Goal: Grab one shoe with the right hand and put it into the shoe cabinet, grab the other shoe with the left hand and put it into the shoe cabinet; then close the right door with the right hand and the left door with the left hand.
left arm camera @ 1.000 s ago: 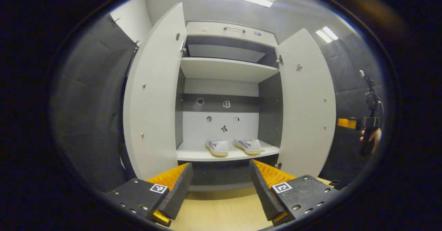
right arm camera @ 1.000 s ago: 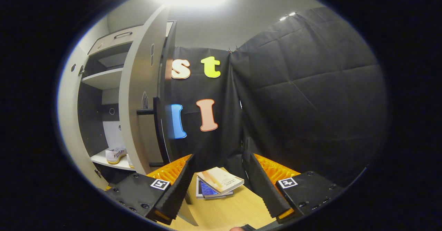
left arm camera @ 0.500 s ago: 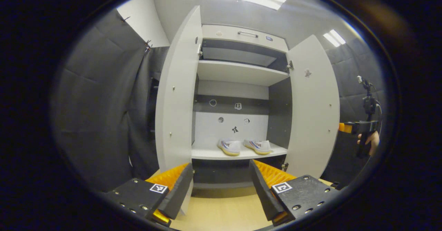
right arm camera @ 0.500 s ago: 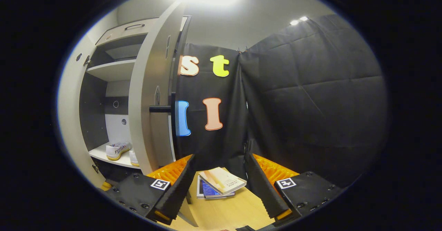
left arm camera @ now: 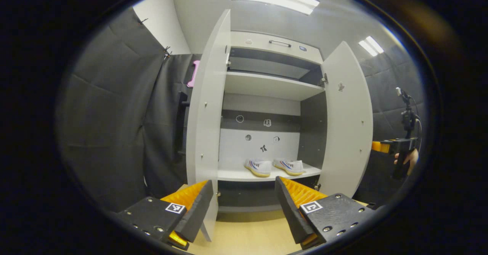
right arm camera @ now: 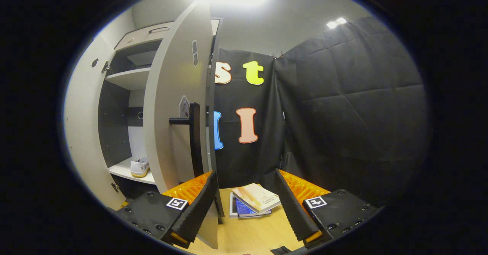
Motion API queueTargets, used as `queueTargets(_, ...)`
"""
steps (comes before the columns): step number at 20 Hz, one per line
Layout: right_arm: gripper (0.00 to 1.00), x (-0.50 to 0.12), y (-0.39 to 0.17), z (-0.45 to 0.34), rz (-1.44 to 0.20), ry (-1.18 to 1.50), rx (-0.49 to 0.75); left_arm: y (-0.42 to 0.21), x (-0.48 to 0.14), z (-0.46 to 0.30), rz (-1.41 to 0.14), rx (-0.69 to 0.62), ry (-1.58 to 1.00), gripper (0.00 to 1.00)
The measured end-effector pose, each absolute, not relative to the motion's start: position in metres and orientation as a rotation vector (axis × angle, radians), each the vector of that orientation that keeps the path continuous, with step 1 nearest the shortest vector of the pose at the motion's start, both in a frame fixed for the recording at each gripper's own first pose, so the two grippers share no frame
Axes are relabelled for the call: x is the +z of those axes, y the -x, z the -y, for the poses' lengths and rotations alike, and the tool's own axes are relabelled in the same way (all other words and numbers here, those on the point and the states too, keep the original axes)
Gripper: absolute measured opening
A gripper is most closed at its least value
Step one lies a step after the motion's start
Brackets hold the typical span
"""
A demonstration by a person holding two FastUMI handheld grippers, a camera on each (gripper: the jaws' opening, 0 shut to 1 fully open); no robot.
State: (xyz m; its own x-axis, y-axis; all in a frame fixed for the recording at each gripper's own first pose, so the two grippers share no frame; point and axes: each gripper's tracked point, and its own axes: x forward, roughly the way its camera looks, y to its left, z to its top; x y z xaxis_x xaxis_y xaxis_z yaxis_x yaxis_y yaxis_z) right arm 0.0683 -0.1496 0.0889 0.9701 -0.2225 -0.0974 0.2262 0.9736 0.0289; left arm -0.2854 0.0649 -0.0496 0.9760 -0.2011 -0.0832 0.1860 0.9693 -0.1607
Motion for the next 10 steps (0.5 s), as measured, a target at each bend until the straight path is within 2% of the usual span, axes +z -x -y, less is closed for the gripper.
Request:
queueTargets(1,0.96,0.089,-0.067,0.145,-0.095,-0.039,-0.221,0.284,-0.049,-0.066,-0.099,-0.199,0.154,0.91)
queueTargets(5,0.96,0.091,-0.07,0.12,-0.097,-0.042,-0.173,0.284,-0.05,-0.073,-0.097,-0.197,0.149,0.92)
queueTargets(6,0.92,0.09,-0.072,0.111,-0.099,-0.048,-0.155,0.284,-0.05,-0.075,-0.098,-0.196,0.151,0.93)
queueTargets(7,0.96,0.091,-0.074,0.102,-0.099,-0.055,-0.137,0.284,-0.05,-0.078,-0.096,-0.192,0.153,0.92)
queueTargets(10,0.96,0.09,-0.082,0.078,-0.101,-0.06,-0.083,0.285,-0.049,-0.096,-0.093,-0.169,0.152,0.92)
